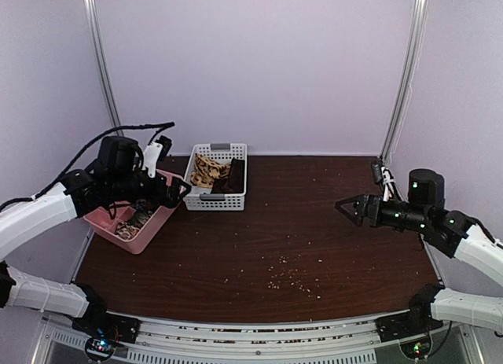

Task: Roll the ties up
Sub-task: Reset both arms

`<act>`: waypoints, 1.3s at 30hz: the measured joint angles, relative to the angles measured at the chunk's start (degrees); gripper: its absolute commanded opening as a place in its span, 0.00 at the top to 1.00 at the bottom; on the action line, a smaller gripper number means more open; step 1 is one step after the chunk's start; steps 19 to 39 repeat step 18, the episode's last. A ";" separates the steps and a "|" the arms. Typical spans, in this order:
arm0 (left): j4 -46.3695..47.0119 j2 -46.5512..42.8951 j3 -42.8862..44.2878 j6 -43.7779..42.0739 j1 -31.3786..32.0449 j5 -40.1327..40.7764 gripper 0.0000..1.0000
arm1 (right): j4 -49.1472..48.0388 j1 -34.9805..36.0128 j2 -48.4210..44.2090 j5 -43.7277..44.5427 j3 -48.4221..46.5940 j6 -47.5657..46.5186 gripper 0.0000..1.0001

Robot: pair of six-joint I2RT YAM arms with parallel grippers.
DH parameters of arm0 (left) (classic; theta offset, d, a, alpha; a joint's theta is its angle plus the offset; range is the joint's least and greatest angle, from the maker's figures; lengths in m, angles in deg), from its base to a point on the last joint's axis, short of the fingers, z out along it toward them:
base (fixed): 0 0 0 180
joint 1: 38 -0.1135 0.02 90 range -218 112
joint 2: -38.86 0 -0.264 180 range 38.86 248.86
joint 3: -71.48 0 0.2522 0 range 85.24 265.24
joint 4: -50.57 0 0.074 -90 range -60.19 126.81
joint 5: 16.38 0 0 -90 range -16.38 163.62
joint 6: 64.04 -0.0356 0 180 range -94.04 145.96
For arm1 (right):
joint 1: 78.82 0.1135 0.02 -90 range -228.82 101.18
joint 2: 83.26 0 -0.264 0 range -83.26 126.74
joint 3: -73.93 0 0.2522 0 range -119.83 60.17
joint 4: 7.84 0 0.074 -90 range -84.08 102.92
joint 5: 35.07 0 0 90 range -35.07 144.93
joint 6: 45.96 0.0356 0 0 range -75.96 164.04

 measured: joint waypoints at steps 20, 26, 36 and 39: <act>9.09 23.69 -0.44 11.76 18.88 11.26 0.02 | -5.33 0.02 5.57 -0.61 12.44 4.24 0.00; 9.09 23.69 -0.44 11.76 18.88 11.26 0.02 | -5.33 0.02 5.57 -0.61 12.44 4.24 0.00; 9.09 23.69 -0.44 11.76 18.88 11.26 0.02 | -5.33 0.02 5.57 -0.61 12.44 4.24 0.00; 9.09 23.69 -0.44 11.76 18.88 11.26 0.02 | -5.33 0.02 5.57 -0.61 12.44 4.24 0.00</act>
